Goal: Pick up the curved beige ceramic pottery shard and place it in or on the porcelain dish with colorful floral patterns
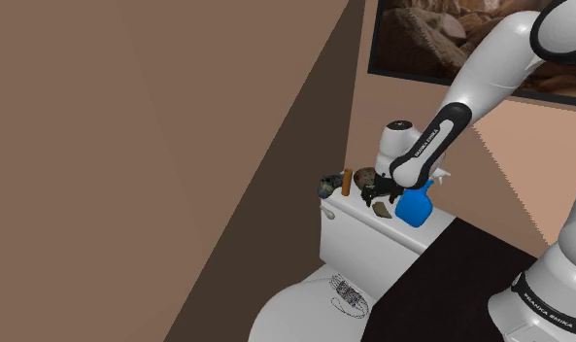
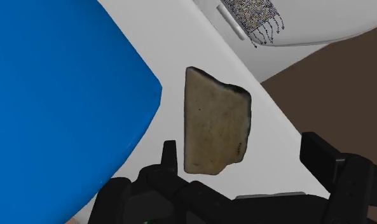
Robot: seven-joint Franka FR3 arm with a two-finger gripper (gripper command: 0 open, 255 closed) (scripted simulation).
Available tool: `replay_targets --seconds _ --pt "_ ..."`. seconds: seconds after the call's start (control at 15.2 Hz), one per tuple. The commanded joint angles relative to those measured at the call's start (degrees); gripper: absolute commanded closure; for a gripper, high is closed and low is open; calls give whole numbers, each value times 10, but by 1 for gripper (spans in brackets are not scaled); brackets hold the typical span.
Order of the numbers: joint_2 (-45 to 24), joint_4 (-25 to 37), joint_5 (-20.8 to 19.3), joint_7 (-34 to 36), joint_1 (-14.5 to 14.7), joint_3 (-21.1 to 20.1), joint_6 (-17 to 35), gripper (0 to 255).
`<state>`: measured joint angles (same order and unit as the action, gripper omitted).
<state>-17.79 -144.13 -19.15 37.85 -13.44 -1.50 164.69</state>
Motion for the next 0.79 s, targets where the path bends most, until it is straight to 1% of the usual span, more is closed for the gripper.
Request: replay_targets --seconds 0.0,0.4,0.73 --pt "-7 -22 11 -4 -19 1 48 0" --pt "-63 -3 -5 11 2 27 85 0" --pt "-63 -3 -5 11 2 27 85 0"
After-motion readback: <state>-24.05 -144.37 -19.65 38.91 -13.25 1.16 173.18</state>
